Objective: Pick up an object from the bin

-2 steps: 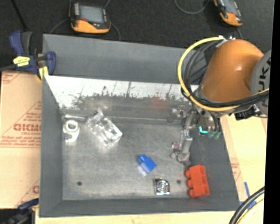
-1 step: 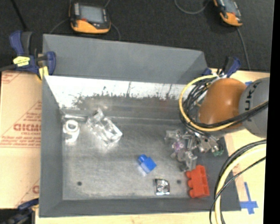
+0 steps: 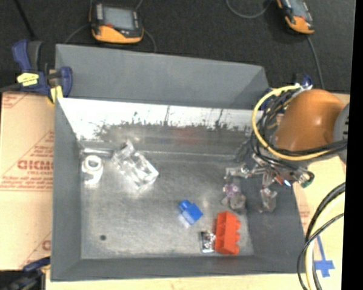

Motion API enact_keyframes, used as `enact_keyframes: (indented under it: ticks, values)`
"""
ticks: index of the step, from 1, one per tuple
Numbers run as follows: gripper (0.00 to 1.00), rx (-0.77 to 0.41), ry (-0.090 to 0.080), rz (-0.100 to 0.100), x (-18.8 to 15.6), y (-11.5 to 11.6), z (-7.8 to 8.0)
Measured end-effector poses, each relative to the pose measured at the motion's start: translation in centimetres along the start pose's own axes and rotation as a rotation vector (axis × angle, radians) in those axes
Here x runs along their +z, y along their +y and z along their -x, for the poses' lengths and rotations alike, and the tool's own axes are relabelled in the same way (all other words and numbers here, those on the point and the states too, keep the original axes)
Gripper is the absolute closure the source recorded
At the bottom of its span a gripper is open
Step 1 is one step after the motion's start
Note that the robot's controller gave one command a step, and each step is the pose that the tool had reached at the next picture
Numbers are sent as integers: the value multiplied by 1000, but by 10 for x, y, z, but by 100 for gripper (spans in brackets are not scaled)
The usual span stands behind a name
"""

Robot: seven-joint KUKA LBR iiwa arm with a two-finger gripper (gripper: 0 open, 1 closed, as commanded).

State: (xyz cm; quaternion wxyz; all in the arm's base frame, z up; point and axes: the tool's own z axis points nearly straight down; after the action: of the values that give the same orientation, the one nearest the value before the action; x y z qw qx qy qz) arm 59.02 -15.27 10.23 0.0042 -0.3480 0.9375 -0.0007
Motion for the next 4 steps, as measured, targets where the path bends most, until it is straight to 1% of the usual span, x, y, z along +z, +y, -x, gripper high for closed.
enact_keyframes:
  ticks: [1, 2, 3, 4]
  values:
    - [0, -185, 1, -1, -17, 2, 25]
    - [0, -863, -9, 6, 28, 18, 44]
    - [0, -712, -12, -6, 26, 7, 21]
    - [100, -707, -6, -3, 28, 6, 18]
